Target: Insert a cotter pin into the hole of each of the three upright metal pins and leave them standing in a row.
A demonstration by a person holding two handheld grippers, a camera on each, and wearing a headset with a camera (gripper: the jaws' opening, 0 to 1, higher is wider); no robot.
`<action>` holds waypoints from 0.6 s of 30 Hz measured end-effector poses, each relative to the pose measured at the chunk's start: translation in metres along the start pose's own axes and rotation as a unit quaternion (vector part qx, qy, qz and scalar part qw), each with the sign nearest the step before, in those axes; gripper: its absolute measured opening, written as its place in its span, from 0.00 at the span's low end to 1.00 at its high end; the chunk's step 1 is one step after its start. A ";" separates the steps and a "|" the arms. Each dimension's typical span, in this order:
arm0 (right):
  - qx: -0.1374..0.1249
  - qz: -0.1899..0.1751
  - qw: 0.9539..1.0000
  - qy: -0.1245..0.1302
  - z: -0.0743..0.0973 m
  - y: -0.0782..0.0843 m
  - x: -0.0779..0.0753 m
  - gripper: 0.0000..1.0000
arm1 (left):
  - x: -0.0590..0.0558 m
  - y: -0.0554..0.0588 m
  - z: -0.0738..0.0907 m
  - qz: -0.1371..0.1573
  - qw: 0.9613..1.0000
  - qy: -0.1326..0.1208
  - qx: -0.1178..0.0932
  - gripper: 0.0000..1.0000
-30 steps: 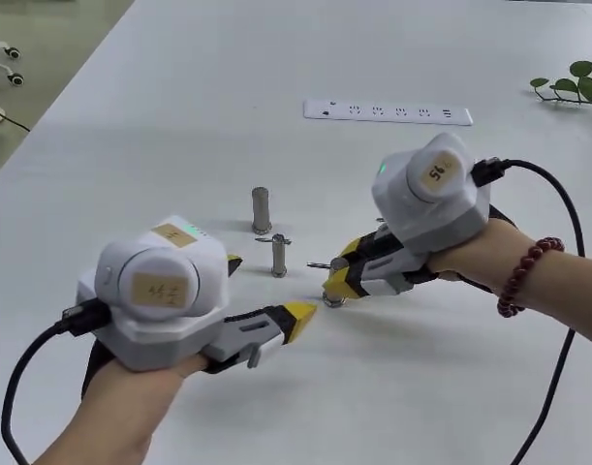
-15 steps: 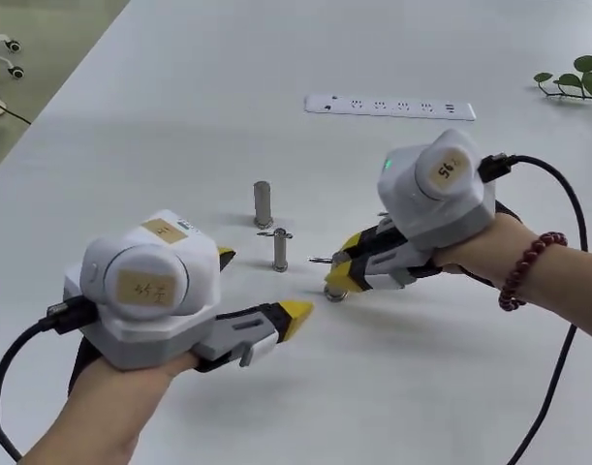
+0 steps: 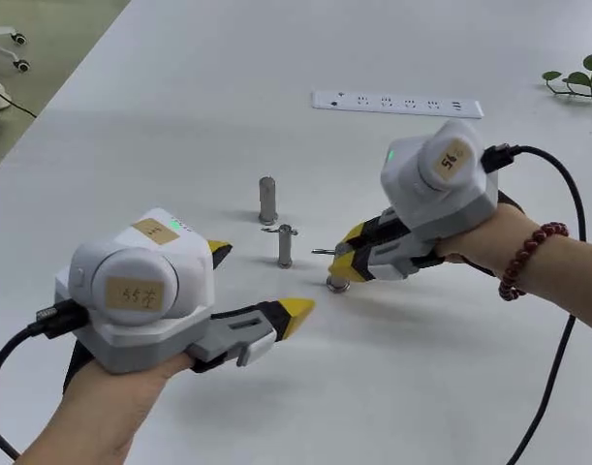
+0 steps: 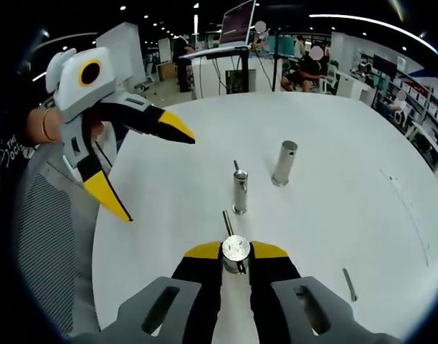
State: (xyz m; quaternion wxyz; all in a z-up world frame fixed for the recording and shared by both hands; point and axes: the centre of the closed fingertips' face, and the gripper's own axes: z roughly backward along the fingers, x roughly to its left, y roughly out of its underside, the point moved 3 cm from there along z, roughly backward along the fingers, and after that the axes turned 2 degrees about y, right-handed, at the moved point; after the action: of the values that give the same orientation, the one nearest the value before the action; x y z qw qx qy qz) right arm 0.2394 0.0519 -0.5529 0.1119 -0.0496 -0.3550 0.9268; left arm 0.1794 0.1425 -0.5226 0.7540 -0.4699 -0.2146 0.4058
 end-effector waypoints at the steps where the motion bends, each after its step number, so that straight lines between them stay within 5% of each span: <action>1: 0.000 0.000 1.000 0.001 0.000 0.000 -0.001 0.08 | 0.000 0.000 0.000 0.001 1.000 0.000 -0.001 0.64; 18: 0.009 0.011 1.000 0.003 -0.002 -0.003 -0.018 0.08 | -0.001 0.003 -0.002 0.009 1.000 0.002 -0.002 0.73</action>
State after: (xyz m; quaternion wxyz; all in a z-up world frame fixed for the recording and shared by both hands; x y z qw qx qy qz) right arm 0.2573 0.0512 -0.5516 0.1032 -0.0549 -0.3456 0.9311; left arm 0.1784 0.1412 -0.5258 0.7498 -0.4743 -0.2094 0.4110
